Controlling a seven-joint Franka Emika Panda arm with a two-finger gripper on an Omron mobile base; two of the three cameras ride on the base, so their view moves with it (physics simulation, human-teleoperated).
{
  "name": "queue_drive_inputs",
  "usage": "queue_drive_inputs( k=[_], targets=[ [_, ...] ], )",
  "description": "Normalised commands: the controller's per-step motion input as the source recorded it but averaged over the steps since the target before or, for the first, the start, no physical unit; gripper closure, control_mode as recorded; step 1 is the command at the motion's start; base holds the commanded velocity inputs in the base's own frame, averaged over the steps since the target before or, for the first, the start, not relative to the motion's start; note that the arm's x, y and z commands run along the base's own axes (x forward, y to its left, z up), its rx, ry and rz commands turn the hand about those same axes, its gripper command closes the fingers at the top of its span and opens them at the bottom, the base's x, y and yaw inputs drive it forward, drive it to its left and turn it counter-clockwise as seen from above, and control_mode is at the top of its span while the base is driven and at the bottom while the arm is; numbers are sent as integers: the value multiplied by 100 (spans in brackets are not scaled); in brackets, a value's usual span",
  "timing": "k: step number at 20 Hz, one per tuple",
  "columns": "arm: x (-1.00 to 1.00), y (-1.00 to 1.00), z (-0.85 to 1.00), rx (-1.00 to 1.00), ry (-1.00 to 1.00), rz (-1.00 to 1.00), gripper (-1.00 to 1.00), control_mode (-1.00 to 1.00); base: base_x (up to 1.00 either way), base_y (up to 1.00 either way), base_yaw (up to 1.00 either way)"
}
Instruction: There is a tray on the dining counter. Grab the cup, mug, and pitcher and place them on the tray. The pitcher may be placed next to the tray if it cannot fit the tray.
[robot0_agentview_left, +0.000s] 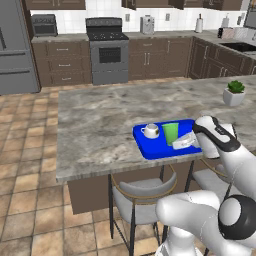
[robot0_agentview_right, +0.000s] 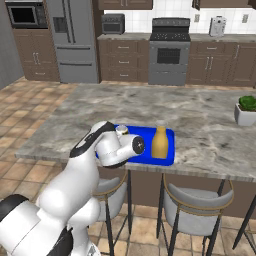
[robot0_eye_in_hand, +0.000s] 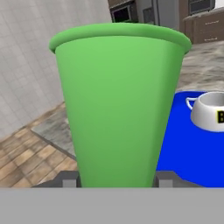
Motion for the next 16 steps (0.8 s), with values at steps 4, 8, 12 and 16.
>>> queue_drive_inputs(
  k=[4,8,12,16],
  targets=[
    [8,2,-19,0,0,0,100,-100,0,0,0],
    [8,2,-21,0,0,-3,100,-100,0,0,0],
    [11,0,-10,0,0,-4,100,-100,0,0,0],
    [5,0,-10,0,0,-6,100,-100,0,0,0]
  ],
)
